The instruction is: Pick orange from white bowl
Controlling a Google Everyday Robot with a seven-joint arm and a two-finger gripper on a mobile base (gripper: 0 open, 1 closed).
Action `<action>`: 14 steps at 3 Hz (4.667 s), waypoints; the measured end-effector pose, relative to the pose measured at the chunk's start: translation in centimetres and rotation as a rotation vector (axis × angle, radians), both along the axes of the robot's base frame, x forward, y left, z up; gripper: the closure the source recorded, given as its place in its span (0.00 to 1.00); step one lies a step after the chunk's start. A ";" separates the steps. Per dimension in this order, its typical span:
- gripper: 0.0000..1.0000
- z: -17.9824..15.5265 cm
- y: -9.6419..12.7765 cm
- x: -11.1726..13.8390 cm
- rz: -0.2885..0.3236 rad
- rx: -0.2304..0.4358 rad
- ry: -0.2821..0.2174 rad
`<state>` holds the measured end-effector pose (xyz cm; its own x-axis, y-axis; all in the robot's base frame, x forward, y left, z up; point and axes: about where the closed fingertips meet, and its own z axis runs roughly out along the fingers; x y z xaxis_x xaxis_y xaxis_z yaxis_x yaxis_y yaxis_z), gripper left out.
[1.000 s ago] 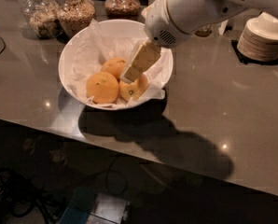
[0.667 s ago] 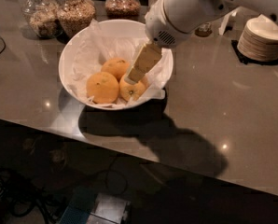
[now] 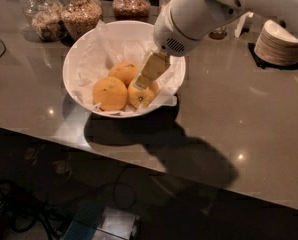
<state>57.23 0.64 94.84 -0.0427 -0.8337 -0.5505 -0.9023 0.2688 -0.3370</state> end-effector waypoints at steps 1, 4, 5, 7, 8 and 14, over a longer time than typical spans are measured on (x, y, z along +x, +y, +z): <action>0.26 0.1 0.8 -0.3 0.024 0.009 -0.004; 0.28 -2.4 1.4 -1.0 0.095 -0.034 0.098; 0.27 -3.2 0.9 -0.6 0.086 -0.045 0.123; 0.20 -4.7 1.9 -0.1 0.103 -0.048 0.184; 0.22 -5.8 2.4 -0.2 0.106 -0.043 0.216; 0.59 -11.1 1.1 -0.6 0.036 -0.013 0.331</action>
Offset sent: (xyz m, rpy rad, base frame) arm -0.0049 0.0200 -0.0108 0.0013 0.0397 0.0946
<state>56.61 1.73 83.79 -0.1879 -0.8448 -0.5010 -0.9723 0.2322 -0.0270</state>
